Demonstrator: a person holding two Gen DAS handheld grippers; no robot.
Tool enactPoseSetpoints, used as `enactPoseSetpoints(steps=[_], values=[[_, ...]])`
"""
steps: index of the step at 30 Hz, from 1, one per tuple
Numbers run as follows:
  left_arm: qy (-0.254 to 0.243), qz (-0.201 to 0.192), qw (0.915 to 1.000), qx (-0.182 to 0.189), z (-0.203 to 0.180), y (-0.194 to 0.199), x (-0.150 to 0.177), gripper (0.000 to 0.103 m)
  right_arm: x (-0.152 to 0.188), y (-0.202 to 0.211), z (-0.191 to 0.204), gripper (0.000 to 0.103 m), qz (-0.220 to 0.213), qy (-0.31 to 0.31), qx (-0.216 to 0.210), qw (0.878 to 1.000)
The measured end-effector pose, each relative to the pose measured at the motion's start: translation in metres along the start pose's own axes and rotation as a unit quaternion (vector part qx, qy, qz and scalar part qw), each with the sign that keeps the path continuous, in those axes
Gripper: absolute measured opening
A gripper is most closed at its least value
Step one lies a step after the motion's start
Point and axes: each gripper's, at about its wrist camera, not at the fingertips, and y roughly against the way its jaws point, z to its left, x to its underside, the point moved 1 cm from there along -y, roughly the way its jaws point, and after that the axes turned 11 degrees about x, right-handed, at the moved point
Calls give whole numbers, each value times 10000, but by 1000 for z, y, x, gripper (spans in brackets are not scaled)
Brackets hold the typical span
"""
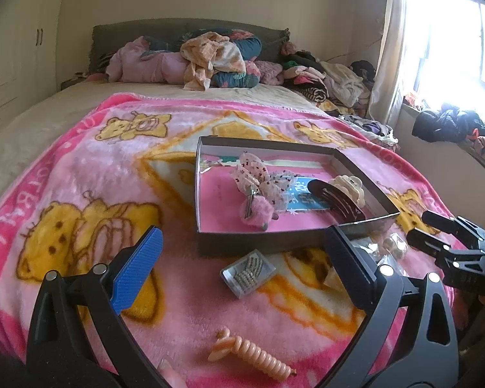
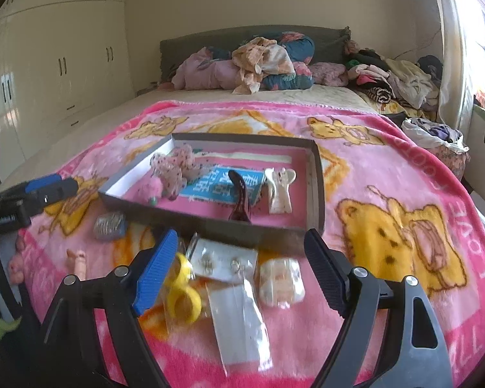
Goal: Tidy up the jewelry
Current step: 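Move both tools back over the remaining items beside the box, then grasp the peach spiral hair tie with the left tool while the right tool grasps a clear plastic bag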
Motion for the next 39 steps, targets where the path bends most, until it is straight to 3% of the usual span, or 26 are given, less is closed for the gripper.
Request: enactPoseSetpoints(steps=[19,33,39], values=[[-59,770,9968,193,-5,0,45,91,44,-5,0,78,588,141,62,9981],[-42,1525,9877,356,-13,-23,79,91,65,-28,-3,59,1048,153,63,9944],[-118,1647,9861,170,-18,-31,88,73,67,-29,-4,49,1063,130,11,9943]])
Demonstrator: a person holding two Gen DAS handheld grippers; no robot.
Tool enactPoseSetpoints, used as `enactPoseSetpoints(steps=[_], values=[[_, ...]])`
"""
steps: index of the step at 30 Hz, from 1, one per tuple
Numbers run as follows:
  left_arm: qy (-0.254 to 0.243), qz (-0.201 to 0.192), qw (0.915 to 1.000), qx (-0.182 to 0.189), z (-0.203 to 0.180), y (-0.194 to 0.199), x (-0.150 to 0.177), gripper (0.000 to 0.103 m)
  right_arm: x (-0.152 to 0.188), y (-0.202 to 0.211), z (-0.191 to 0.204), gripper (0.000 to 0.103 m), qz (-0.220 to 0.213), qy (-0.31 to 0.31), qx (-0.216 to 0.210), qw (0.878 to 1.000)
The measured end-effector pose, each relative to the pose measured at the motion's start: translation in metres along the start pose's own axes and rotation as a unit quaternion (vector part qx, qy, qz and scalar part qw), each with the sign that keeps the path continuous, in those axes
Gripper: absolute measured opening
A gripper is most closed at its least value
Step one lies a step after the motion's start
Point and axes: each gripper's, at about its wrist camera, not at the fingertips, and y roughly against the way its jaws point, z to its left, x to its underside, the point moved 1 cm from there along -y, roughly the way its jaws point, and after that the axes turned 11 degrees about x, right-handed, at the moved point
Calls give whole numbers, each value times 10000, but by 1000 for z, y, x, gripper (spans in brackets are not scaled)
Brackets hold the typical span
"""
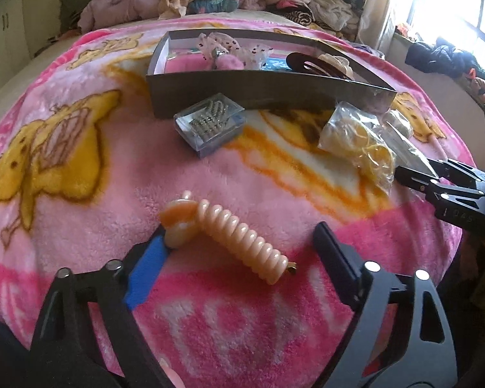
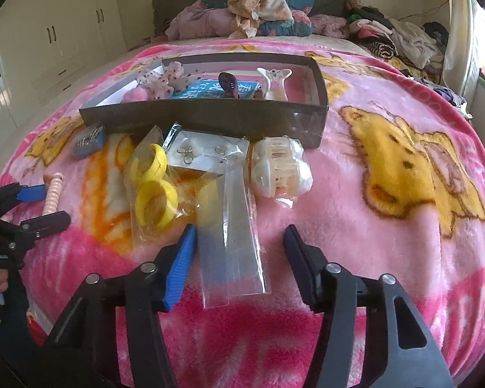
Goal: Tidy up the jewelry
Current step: 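Grasp the peach spiral hair tie with the left tool while the right tool grasps a clear plastic bag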
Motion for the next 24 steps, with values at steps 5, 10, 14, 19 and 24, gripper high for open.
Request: enactPoseSetpoints(steps=[5,10,14,19,24], values=[[-82,9,9999,-66,-3,-2,-1,59,1,1,3,34,-25,31,-79,10000],[-180,-20,9998,58,-7,0,-2,42,1,5,4,30,-56,4,-165,9998],[-229,-47,9996,160,-11,1,-3,29,2,12,2,28,-148,-74,-317,9994],[-155,-123,9995,264,-8,5,-6,23,3,21,-2,28,-236,-226,-433,9985],[-172,-208,9990,355,-12,10,-7,20,5,29,-5,28,-317,-315,-473,9979]])
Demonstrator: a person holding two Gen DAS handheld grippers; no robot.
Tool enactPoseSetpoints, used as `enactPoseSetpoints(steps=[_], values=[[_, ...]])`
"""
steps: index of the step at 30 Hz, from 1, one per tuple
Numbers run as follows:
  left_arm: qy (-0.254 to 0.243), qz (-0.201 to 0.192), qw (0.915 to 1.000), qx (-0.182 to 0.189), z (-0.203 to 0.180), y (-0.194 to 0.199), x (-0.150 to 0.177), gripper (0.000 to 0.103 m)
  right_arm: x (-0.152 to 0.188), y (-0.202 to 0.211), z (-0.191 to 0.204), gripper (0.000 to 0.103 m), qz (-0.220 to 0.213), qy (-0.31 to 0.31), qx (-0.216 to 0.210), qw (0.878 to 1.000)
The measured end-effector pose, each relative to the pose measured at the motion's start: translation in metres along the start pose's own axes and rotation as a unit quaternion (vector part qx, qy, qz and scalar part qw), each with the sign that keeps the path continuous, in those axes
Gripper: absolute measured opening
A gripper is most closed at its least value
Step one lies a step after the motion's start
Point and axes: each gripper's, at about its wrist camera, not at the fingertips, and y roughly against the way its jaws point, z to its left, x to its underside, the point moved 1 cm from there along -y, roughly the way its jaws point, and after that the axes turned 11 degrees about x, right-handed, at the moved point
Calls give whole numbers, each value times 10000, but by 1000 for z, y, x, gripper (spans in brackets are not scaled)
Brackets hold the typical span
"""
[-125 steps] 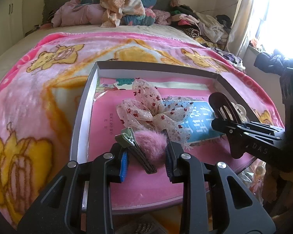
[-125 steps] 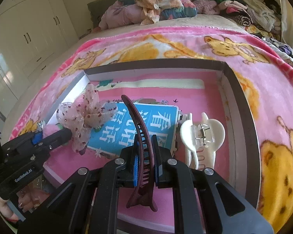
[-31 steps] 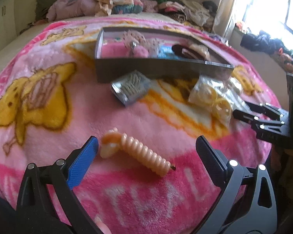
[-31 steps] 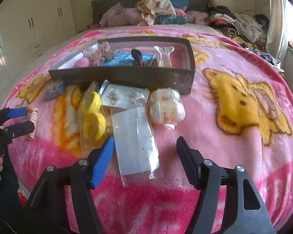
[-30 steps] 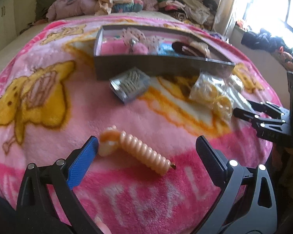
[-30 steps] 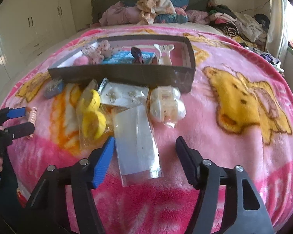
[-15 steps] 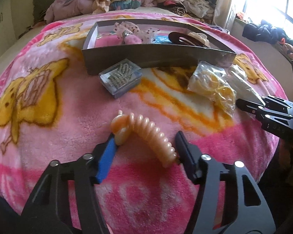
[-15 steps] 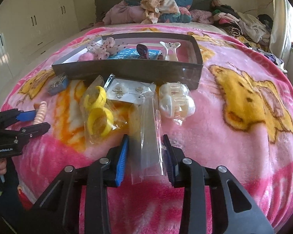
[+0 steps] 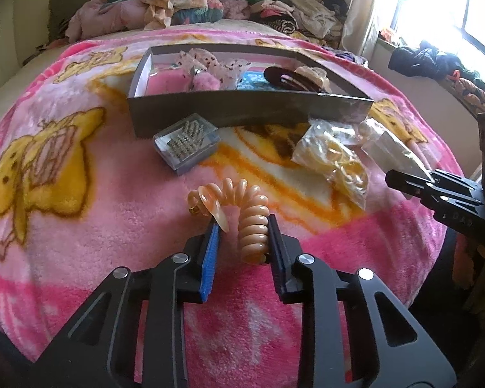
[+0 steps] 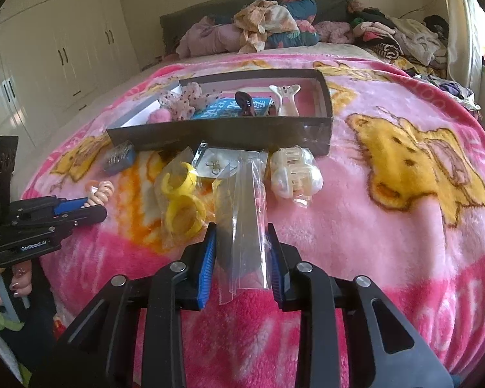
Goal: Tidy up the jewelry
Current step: 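Grasp the peach spiral hair tie with the left tool while the right tool grasps a clear plastic bag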
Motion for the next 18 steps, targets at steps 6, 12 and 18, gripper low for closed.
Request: enactPoseSetpoints(steps=[6,12,18], values=[[-104,-160,9998,68,-10,7,-7,19,-4,5,0,28,-101,-89,-58,9999],[-131,-341,9993,72,-11,8,-24,20,-11,12,-5,28,-209,-191,-91,9996],[-197,-538,9983,81,-17,5,-50,20,-21,15,-10,28,-279,-254,-97,9992]])
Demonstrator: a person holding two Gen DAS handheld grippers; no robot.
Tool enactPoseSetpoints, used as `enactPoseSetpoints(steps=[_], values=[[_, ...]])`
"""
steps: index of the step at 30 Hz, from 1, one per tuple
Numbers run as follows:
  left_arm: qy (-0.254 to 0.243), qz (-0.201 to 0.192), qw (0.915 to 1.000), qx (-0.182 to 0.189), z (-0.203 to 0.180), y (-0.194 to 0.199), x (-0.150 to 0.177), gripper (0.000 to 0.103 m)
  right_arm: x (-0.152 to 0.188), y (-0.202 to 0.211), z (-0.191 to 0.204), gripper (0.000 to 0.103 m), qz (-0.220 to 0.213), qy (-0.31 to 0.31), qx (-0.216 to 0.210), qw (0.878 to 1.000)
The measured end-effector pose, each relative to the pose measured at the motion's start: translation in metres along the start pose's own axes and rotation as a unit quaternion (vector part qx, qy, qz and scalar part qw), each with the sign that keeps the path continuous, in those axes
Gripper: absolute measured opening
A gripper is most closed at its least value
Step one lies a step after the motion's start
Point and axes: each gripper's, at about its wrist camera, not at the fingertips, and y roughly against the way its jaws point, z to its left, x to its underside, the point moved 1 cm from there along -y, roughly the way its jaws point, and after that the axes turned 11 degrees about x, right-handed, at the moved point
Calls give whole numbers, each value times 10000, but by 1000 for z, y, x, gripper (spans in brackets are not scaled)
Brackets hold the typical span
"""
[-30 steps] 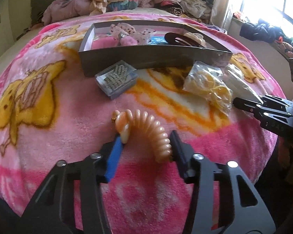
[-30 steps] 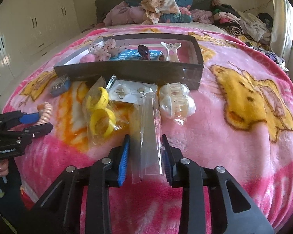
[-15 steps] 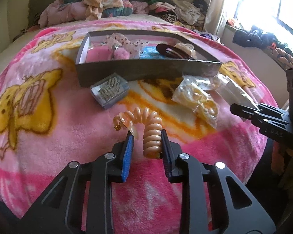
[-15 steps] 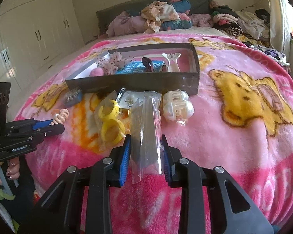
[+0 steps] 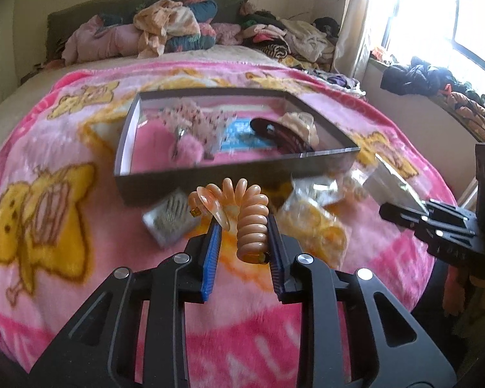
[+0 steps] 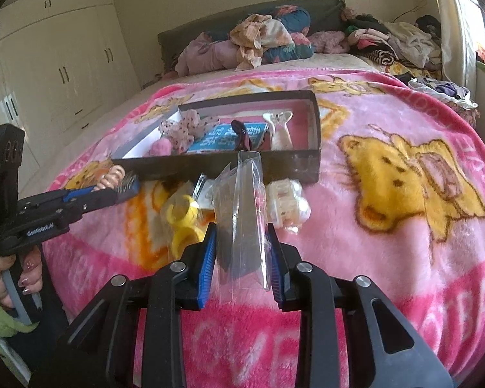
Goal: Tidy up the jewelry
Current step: 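Grasp the peach spiral hair tie with the left tool while the right tool grasps a clear plastic bag, then carry the hair tie and clear bag over the grey box and release both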
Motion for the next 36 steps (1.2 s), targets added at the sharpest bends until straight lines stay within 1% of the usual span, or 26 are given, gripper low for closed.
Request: enactPoseSetpoints(steps=[5,8,19,24,36], values=[[-43,-127,9999,34,-3,-8,-19,20,-12,1,-1,28,-92,-17,1,10000],[37,-170,9998,123,-3,-13,-30,20,-20,2,-3,28,-167,-17,17,9999],[29,-295,9995,144,-7,-33,-59,20,-59,-5,-14,28,-396,-49,193,9990],[38,-304,9995,112,-7,-46,-69,20,-78,-12,-20,28,-493,-99,274,9984],[-38,-158,9999,23,-12,-78,-86,21,-106,-33,-31,28,-559,-207,428,9973]])
